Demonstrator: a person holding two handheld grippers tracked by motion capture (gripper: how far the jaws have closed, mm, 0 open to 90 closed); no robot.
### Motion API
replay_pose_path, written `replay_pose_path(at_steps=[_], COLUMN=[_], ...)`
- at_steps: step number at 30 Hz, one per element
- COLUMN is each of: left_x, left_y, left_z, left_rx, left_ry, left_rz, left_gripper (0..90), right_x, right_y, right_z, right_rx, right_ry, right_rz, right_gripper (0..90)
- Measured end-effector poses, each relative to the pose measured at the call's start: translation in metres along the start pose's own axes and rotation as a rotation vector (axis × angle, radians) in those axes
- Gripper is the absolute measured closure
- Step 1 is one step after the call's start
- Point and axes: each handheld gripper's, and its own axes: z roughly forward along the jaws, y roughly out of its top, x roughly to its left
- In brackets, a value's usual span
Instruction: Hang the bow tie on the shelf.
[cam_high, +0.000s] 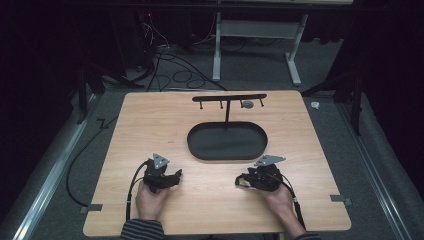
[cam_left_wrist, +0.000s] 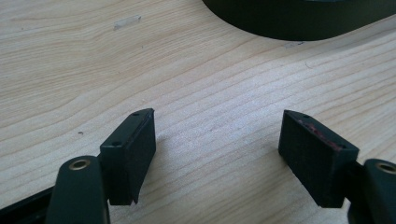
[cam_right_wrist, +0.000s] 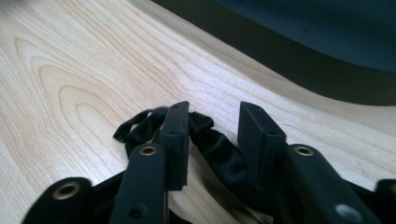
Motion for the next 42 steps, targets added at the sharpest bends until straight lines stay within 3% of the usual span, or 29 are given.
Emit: replay_pose_path(at_steps=[7, 13, 23, 30, 42], left_x=[0.000, 0.000, 0.000, 0.000, 0.000], left_y=[0.000, 0.000, 0.000, 0.000, 0.000], left_z=[0.000, 0.000, 0.000, 0.000, 0.000], left_rx=[0.000, 0.000, 0.000, 0.000, -0.001], left_ry=[0.000, 0.000, -0.001, -0.001, -0.001], left_rz=[0.000, -0.001, -0.001, -0.001, -0.002], left_gripper=[27.9, 27.9, 27.9, 27.9, 27.9], right_x=[-0.001, 0.001, -0.002, -0.006, -0.004], right_y=[-0.002, -0.002, 0.004, 0.019, 0.042], right_z=[0.001, -0.003, -0.031, -0.050, -0.060], right_rx=[0.018, 0.007, -0.082, -0.137, -0.207], right_ry=[0.003, -0.010, -0.048, -0.082, -0.060], right_rz=[-0.013, -0.032, -0.028, -0.036, -0.024], right_gripper=[80.0, 82.3, 82.7, 82.7, 82.6])
